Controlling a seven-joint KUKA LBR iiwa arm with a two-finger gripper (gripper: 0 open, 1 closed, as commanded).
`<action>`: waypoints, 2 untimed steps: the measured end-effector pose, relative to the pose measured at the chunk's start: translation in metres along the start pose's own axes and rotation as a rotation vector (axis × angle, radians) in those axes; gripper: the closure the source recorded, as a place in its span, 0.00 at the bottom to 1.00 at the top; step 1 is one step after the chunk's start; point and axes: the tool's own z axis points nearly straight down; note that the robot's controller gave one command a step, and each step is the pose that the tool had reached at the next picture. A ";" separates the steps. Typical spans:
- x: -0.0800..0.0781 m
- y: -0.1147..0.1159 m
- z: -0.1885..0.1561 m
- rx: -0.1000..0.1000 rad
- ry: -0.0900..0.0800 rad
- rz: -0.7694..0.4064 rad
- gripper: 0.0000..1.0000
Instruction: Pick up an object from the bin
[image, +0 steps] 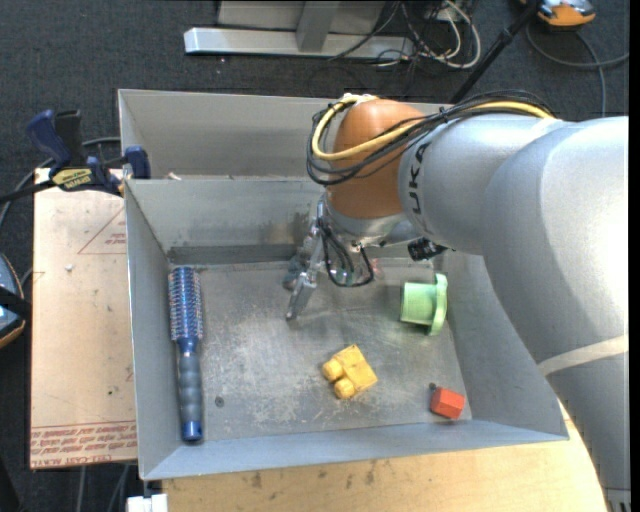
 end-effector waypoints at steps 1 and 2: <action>-0.008 -0.006 -0.003 0.003 -0.029 0.010 1.00; 0.012 -0.008 -0.167 0.016 -0.013 -0.172 1.00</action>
Offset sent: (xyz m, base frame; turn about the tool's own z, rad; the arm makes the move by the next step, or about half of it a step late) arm 0.0000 0.0000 0.0000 0.0000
